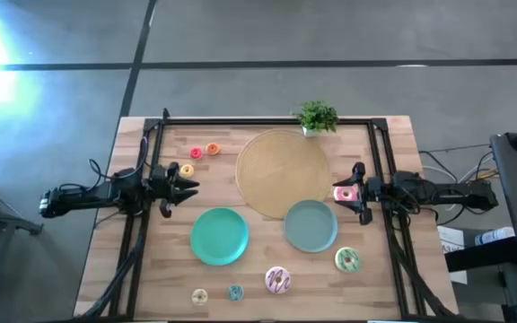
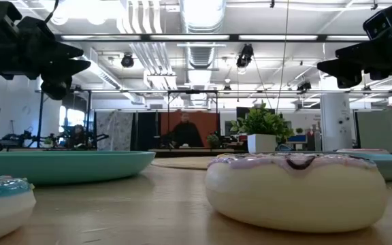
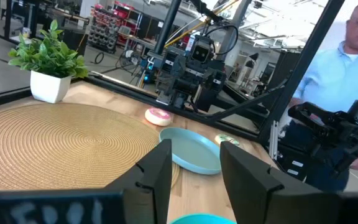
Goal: Pick & Place donuts
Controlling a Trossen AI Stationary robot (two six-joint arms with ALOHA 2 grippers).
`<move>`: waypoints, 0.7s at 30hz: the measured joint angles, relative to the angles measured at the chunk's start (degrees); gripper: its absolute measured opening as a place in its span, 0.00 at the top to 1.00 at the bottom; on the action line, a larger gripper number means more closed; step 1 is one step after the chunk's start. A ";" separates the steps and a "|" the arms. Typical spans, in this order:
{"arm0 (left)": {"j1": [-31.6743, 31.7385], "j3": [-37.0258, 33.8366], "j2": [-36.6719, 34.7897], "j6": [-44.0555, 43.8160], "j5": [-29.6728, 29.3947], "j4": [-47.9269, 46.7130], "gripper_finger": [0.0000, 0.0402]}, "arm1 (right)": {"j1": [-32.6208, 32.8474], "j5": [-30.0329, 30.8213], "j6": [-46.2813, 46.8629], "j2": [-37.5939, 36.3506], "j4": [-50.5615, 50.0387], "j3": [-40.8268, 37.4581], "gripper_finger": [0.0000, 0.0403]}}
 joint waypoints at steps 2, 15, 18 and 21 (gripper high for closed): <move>0.02 0.00 0.00 0.00 0.02 0.00 0.73 | -0.02 0.00 0.00 0.01 0.00 0.00 0.39; 0.00 0.00 -0.01 0.00 0.00 0.01 0.73 | -0.02 0.00 0.00 0.01 0.00 0.00 0.37; 0.02 0.01 -0.01 0.01 0.01 0.00 0.73 | -0.01 0.00 0.01 0.00 -0.01 -0.01 0.37; 0.00 0.02 -0.02 0.00 0.00 0.00 0.73 | -0.02 0.00 1.35 0.01 0.20 -0.02 0.38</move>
